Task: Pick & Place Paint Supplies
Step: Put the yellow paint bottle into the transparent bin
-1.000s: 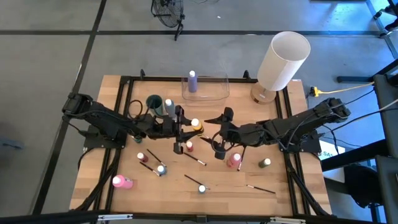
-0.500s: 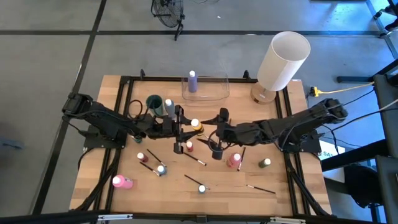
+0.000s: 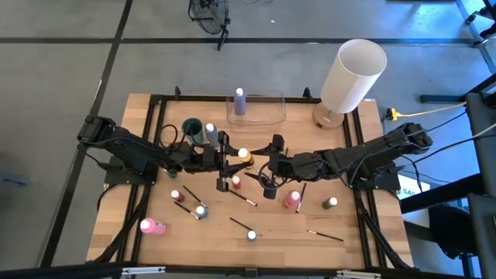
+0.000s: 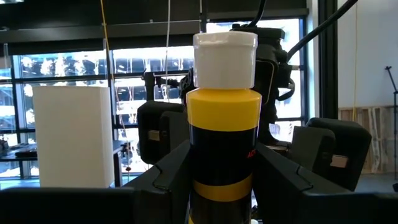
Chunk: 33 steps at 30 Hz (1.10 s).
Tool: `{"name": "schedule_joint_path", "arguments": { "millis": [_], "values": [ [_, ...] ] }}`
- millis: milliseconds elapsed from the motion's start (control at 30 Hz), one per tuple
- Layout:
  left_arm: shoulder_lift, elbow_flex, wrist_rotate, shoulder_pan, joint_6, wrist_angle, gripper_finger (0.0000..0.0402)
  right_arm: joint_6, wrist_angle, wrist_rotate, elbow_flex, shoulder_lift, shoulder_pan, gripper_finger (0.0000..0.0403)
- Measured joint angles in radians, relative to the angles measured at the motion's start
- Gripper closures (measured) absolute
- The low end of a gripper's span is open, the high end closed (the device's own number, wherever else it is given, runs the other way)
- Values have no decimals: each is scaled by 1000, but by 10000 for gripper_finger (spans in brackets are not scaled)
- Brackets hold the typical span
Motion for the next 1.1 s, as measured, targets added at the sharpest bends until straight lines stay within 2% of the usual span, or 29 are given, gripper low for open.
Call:
{"name": "schedule_joint_path", "arguments": {
  "millis": [133, 233, 333, 1100],
  "values": [
    [0, 0, 1, 0, -5, 0, 263, 7, -1, -7, 0, 0, -14, 87],
    [0, 0, 1, 0, -8, 4, 263, 26, -1, -49, 0, 0, -29, 99],
    [-1, 0, 1, 0, -8, 8, 263, 37, -1, -75, 0, 0, -38, 116],
    [34, 0, -1, 2, 18, 29, 263, 31, -10, -78, 0, 0, -49, 260]
  ]
}}
